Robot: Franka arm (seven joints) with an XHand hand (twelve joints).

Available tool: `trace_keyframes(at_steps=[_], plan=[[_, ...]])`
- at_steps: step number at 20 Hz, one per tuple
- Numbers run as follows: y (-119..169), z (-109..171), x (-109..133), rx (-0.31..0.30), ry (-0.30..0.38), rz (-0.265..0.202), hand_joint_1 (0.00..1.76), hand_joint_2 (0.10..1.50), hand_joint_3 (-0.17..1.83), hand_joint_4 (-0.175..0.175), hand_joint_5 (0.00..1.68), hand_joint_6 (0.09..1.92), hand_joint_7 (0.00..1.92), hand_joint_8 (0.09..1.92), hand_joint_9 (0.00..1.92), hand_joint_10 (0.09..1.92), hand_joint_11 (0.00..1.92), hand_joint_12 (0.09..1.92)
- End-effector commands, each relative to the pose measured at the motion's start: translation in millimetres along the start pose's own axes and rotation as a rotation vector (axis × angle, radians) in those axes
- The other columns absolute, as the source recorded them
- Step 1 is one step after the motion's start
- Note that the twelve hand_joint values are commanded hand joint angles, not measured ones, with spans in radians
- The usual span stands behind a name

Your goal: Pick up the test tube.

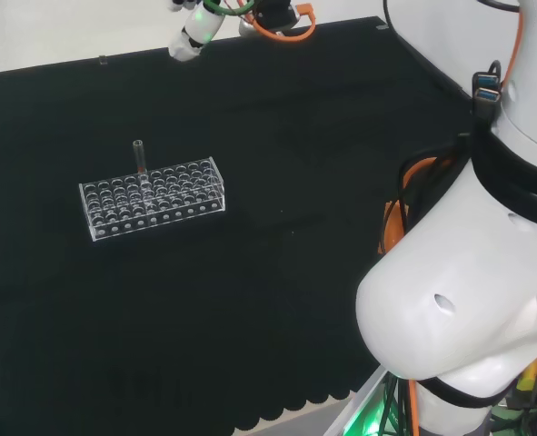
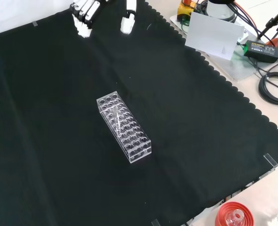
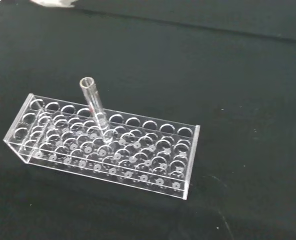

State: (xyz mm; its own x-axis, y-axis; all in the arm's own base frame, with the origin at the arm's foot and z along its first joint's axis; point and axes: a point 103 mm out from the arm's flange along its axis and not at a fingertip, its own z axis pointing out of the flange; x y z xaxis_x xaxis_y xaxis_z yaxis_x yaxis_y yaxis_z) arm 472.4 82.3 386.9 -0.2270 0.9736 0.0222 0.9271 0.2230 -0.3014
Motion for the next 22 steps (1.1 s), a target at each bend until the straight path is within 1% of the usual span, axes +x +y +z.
trace_keyframes(at_steps=[1,6,15,19,22], plan=[[37.4,26.7,18.2,0.096,-0.018,-0.058,0.71,0.80,0.34,-0.084,0.25,0.09,0.21,0.77,0.08,0.97,0.00,1.32],[58.4,47.1,29.3,0.148,-0.017,-0.076,0.73,0.80,0.35,-0.085,0.26,0.09,0.23,0.78,0.12,0.97,0.00,1.36],[83.1,63.4,50.5,0.190,-0.021,-0.115,0.74,0.80,0.35,-0.084,0.26,0.09,0.24,0.78,0.13,0.97,0.00,1.36],[93.5,72.4,59.8,0.212,-0.035,-0.134,0.74,0.80,0.36,-0.084,0.26,0.09,0.24,0.78,0.13,0.97,0.00,1.37],[103.0,81.8,64.2,0.237,-0.052,-0.138,0.74,0.80,0.36,-0.084,0.26,0.09,0.24,0.78,0.13,0.97,0.00,1.37]])
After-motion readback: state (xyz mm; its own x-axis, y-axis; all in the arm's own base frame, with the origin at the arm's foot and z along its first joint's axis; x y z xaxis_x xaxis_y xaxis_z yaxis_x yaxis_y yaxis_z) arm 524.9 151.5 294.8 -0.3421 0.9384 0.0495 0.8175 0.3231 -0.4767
